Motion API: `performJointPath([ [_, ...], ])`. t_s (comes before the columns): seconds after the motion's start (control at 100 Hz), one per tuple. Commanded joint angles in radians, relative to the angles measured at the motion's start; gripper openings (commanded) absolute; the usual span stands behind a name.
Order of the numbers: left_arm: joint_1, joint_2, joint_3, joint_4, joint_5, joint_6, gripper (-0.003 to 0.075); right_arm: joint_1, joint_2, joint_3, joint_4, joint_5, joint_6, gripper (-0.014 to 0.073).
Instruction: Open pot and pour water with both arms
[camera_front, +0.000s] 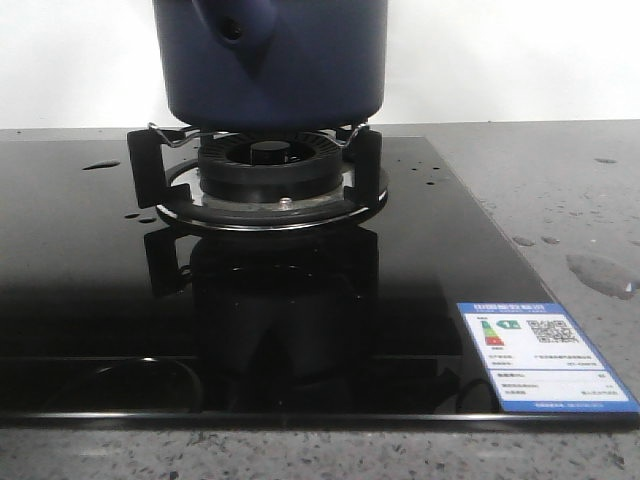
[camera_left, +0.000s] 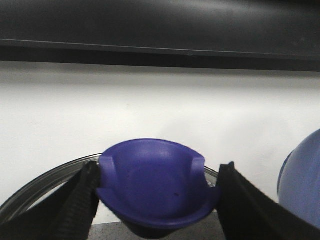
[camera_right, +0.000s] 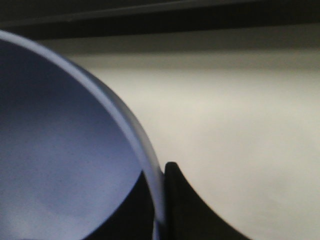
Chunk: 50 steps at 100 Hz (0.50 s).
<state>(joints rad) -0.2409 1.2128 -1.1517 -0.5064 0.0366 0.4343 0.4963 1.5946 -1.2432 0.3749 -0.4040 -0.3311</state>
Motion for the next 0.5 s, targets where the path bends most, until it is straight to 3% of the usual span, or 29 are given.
performJointPath([
  [0.0, 0.001, -0.037, -0.035, -0.003, -0.107, 0.0, 0.0408, 0.001, -0.059, -0.025, -0.011, -0.158, -0.006, -0.0056],
  [0.49, 0.001, -0.037, -0.035, -0.003, -0.107, 0.0, 0.0408, 0.003, -0.059, -0.025, -0.032, -0.269, -0.006, -0.0056],
])
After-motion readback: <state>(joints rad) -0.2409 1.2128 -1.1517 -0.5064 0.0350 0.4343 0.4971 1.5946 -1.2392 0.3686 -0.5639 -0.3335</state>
